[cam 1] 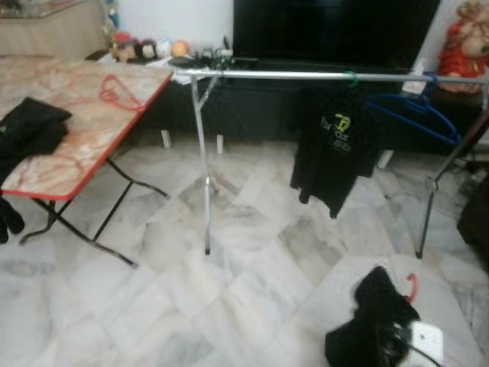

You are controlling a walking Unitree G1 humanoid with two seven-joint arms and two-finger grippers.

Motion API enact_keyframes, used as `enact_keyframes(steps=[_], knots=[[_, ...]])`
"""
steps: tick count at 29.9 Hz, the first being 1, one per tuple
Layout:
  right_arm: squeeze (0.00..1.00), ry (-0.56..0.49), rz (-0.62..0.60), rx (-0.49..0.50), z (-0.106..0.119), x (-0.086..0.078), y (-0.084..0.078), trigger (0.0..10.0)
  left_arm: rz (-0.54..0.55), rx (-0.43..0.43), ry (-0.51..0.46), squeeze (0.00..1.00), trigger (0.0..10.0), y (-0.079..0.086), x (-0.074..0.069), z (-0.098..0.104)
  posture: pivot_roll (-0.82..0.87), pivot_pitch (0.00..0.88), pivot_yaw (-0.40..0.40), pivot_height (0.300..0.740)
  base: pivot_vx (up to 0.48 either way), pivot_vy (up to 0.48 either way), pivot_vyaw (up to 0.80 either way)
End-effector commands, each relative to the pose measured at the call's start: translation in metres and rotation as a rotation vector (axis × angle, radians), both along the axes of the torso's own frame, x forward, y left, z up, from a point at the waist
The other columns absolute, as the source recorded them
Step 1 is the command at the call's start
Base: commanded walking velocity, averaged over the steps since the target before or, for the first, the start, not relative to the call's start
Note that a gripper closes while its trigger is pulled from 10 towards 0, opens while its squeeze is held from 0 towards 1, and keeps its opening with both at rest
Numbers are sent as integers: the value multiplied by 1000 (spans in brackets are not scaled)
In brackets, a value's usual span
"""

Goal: Hang hanger

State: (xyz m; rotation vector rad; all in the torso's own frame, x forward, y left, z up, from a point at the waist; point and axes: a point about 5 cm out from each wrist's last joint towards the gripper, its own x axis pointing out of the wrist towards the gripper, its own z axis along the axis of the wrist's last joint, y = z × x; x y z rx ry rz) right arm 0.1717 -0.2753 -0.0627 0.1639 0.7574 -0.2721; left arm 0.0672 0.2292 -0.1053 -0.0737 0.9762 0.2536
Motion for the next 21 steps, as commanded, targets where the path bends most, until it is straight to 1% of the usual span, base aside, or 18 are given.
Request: enact_keyframes(steps=[1,4,6,8,13,18,19,20,21], knots=[[0,-17,-10,-21,3,0,-7,10000,6,-13,3,0,10000,-4,2,-1,19,0,-49,740,0,0,0],[0,-28,26,-27,4,2,-6,10000,-2,-6,1,0,10000,-3,2,-1,20,0,-46,740,0,0,0],[0,-35,119,-48,7,5,-3,10000,-7,4,-19,0,10000,-2,4,1,13,0,-42,740,0,0,0],[0,-41,152,-56,8,7,-2,10000,-15,10,-34,0,10000,-1,5,2,13,0,-41,740,0,0,0],[0,-80,183,-100,12,10,-3,10000,-8,18,-107,0,10000,-1,10,6,8,0,-41,740,0,0,0],[0,-117,168,-128,15,12,-5,10000,-6,29,-162,0,10000,-1,14,9,11,0,-42,740,0,0,0],[0,-136,159,-128,16,13,-5,10000,-33,71,-307,0,10000,6,59,26,10,0,-40,740,0,0,0],[0,-148,153,-128,17,13,-5,10000,-51,100,-414,0,10000,10,92,42,9,0,-39,740,0,0,0],[0,-155,157,-132,18,14,-4,10000,-68,127,-519,0,10000,14,120,61,7,0,-37,740,0,0,0]])
